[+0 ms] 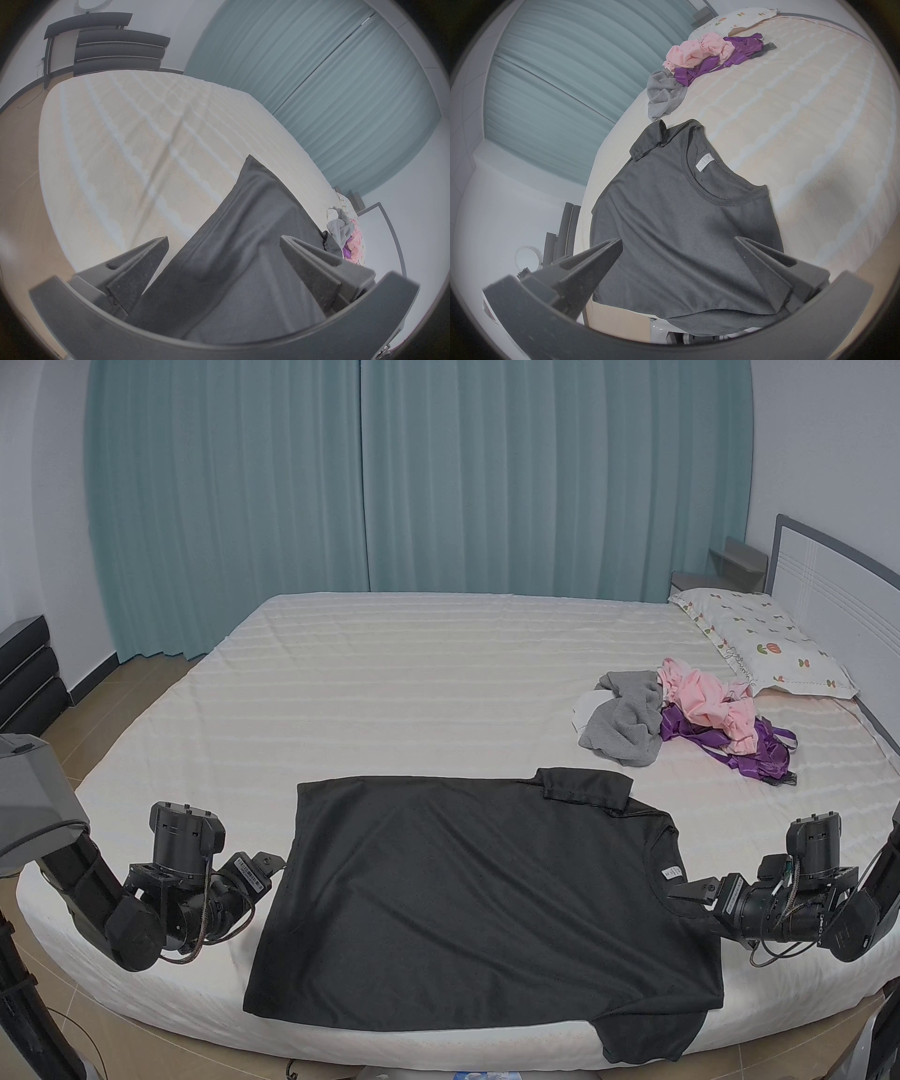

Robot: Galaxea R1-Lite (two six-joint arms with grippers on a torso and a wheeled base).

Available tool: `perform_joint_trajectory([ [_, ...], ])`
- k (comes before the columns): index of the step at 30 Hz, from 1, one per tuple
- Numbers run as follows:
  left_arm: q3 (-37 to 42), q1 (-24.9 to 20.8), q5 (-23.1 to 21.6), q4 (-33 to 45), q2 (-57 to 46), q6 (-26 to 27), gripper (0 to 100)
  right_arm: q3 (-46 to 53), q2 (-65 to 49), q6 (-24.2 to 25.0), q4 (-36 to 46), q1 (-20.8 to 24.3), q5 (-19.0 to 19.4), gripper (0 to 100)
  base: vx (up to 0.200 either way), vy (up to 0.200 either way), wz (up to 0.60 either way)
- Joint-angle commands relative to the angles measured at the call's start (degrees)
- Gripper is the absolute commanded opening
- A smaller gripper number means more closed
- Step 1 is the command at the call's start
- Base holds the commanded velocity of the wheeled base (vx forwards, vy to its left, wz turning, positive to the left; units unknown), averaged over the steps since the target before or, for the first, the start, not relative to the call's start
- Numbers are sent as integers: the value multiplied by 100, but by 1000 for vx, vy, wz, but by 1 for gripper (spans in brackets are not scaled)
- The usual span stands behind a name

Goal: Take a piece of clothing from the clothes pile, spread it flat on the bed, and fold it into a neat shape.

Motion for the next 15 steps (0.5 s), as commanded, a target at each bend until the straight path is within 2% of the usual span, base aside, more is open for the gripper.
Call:
perform_joint_trajectory([
  [1, -61, 0, 4, -2, 6, 0, 100, -21, 2, 102, 0, 18, 4, 100, 0, 0, 0],
  [6, -264, 0, -14, 33, 14, 9, 100, -38, -7, 216, 0, 18, 4, 100, 0, 0, 0],
  [14, -861, 88, -392, 85, 102, 26, 100, -21, 20, 216, -70, 27, 13, 100, 0, 0, 0],
  [15, -1204, 123, -524, 94, 348, 53, 100, -12, 20, 216, -70, 35, 74, 100, 0, 0, 0],
])
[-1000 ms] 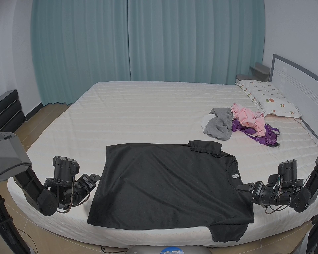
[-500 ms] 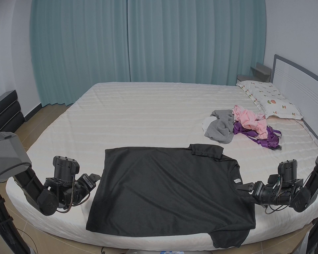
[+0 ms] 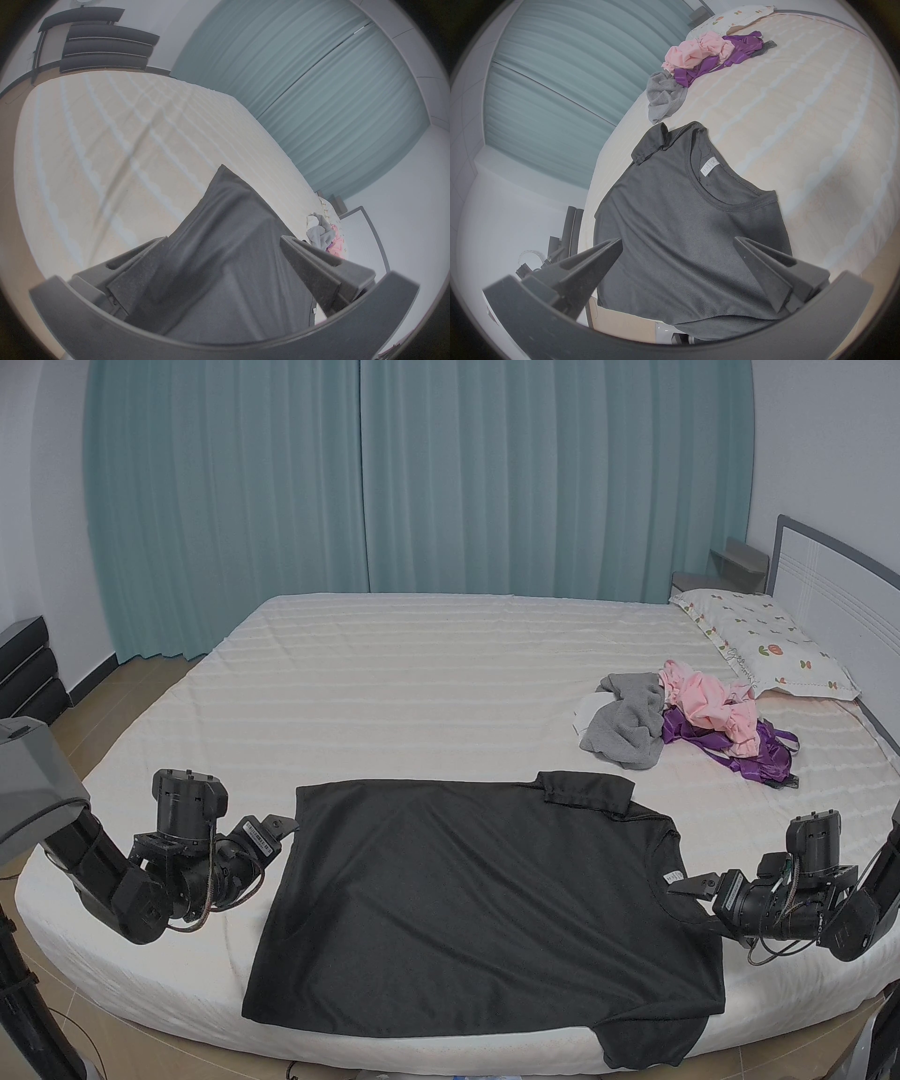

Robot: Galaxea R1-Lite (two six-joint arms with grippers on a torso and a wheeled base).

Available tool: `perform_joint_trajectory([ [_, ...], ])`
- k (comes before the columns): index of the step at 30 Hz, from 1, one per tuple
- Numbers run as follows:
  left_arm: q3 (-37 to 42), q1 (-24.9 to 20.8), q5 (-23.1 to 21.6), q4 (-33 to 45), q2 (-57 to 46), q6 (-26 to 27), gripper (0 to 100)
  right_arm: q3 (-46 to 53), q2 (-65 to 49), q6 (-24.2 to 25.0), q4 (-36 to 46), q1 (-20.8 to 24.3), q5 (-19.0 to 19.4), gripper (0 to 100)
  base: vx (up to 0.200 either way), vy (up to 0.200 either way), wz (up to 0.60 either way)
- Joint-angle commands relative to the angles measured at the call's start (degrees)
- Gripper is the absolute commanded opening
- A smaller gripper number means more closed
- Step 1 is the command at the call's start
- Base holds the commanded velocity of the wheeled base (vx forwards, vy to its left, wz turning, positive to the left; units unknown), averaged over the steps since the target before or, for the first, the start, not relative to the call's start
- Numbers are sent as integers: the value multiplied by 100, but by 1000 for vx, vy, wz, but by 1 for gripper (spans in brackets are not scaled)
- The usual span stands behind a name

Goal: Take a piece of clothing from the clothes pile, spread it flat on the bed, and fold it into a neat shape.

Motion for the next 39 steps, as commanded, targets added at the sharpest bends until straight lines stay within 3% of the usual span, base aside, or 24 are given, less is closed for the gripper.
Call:
perform_joint_trajectory([
  [1, -713, 106, -161, 20, 463, 35, 100, 20, 16, 4, -7, 13, 90, 100, 0, 0, 0],
  [3, -950, 141, -161, 20, 638, 43, 100, 20, 16, 4, -7, 13, 116, 100, 0, 0, 0],
  [12, -3543, 361, -161, 732, 2317, 404, 100, 11, 60, 4, -15, 5, 116, 100, 0, 0, 0],
  [19, -4765, 475, -161, 1285, 3064, 799, 100, 2, 121, 4, -15, 5, 116, 100, 0, 0, 0],
  [25, -5336, 546, -99, 1400, 3477, 1142, 100, 2, 130, -5, -15, 13, 116, 100, 0, 0, 0],
  [39, -6197, 598, -99, 1435, 4172, 1142, 100, 2, 130, -5, -15, 101, 107, 100, 0, 0, 0],
])
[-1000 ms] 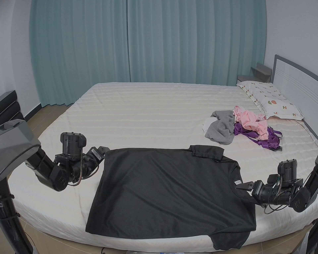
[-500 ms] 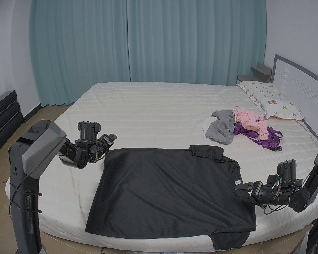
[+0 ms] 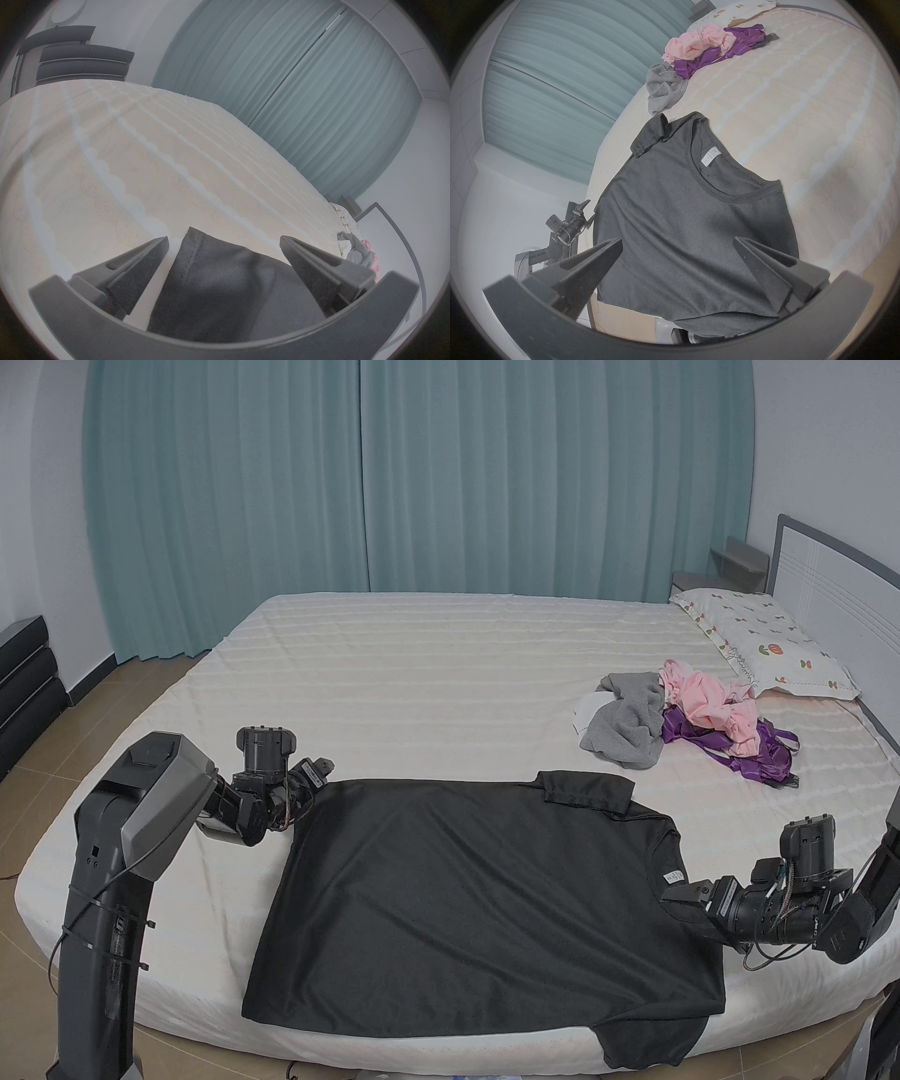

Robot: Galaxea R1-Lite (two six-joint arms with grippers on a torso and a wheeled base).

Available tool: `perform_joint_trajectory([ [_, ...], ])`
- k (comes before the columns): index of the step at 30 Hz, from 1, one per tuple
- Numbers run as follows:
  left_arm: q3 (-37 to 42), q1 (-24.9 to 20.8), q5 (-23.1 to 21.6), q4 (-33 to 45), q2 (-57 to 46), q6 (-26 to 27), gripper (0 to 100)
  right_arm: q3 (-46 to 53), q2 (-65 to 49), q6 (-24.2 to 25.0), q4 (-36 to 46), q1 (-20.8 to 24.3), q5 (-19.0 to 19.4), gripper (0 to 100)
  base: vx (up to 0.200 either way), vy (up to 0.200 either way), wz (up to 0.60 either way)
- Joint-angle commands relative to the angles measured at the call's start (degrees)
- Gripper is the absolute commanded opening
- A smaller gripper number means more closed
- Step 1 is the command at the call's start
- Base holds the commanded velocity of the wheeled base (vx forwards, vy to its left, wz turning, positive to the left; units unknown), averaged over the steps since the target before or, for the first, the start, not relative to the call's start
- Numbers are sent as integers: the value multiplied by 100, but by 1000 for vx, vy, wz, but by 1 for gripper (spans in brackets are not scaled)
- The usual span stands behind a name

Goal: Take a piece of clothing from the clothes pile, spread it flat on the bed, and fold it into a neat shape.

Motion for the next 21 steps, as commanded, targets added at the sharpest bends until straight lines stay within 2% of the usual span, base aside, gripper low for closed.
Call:
perform_joint_trajectory([
  [1, -224, 8, 8, 42, 300, -3, 100, -16, 7, -2, -2, 12, 1, 100, 0, 0, 0],
  [2, -260, 8, 8, 77, 317, -3, 100, -16, 7, -2, -2, 12, 1, 100, 0, 0, 0],
  [3, -365, 8, 8, 191, 344, -3, 0, -25, 16, -2, -2, 12, -8, 100, 0, 0, 0],
  [12, -840, 167, 228, 419, 432, -20, 0, -236, 86, -11, -46, 21, -8, 100, 0, 0, 0],
  [18, -971, 254, 307, 437, 379, -20, 0, -1062, 570, -20, -37, 21, -87, 100, 0, 0, 0],
  [21, -1051, 254, 307, 446, 361, -20, 0, -2029, 1018, -29, 174, 83, -166, 100, 0, 0, 0],
])
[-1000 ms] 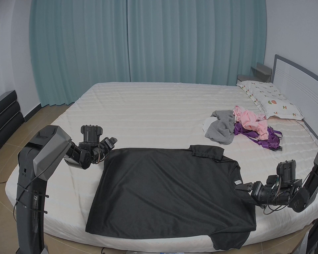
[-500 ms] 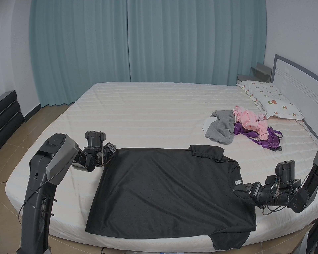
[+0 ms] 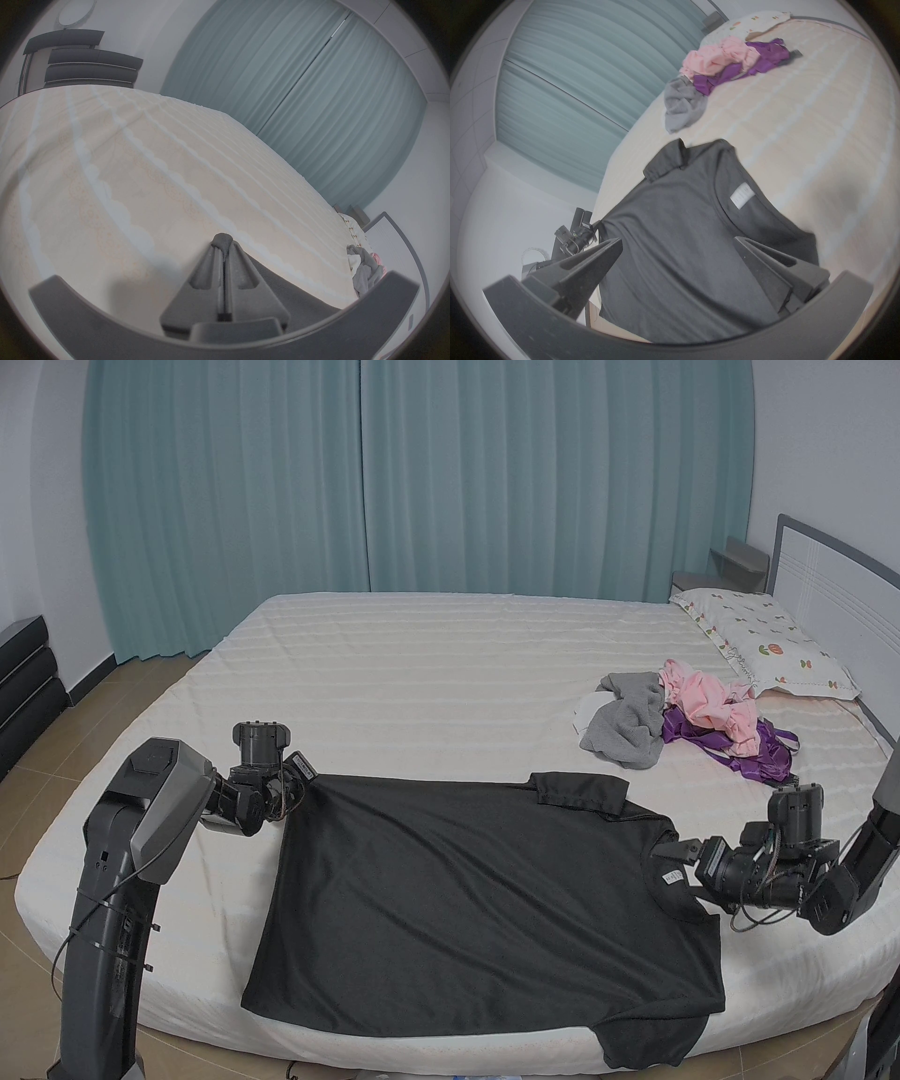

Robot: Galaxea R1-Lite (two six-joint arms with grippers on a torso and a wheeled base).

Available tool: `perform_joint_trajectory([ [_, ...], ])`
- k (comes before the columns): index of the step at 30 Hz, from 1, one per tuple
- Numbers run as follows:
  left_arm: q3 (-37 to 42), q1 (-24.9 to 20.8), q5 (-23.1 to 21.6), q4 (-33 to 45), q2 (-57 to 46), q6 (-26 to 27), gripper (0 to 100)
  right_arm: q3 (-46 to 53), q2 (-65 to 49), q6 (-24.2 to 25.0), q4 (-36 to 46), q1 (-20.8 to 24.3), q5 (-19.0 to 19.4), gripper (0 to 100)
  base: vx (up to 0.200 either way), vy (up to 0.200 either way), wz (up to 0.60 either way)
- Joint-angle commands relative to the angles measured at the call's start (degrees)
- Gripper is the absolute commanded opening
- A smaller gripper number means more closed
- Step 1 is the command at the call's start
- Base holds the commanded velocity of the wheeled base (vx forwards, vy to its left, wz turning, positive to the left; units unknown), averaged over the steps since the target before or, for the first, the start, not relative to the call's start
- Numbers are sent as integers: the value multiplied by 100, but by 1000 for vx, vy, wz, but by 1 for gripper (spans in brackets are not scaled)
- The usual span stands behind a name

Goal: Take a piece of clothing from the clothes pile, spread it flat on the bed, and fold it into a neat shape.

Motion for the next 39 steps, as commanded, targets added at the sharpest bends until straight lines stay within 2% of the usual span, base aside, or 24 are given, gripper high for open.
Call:
perform_joint_trajectory([
  [1, -130, 37, 24, 8, -59, -3, 0, -1113, 712, -10, 196, 62, -91, 100, 0, 0, 0],
  [4, -130, 2, 33, 8, -59, 6, 0, -2265, 1265, -37, 670, 80, -276, 100, 0, 0, 0],
  [7, -113, -6, 42, 8, -59, -3, 0, -2871, 1635, -54, 1004, 123, -311, 100, 0, 0, 0],
  [10, -69, -15, 50, 8, -59, -3, 0, -3794, 2188, -221, 1470, 238, -505, 100, 0, 0, 0],
  [15, -60, -15, 103, 8, -68, -3, 0, -4699, 2619, -177, 2288, 651, -557, 100, 0, 0, 0],
  [21, -33, -15, 182, 8, -68, -3, 0, -5736, 3269, 95, 2824, 985, -654, 100, 0, 0, 0],
  [26, 46, -15, 261, -1, -77, -3, 0, -6395, 3709, 95, 3052, 1011, -1014, 100, 0, 0, 0],
  [32, 98, -15, 270, -1, -86, -3, 0, -7758, 4324, 104, 3676, 941, -1559, 100, 0, 0, 0],
  [36, 98, -15, 270, -1, -103, -3, 0, -8619, 4693, 104, 3553, 774, -2025, 100, 0, 0, 0],
  [39, 98, -15, 270, -1, -103, -3, 0, -9032, 4843, 104, 3360, 660, -2183, 100, 0, 0, 0],
])
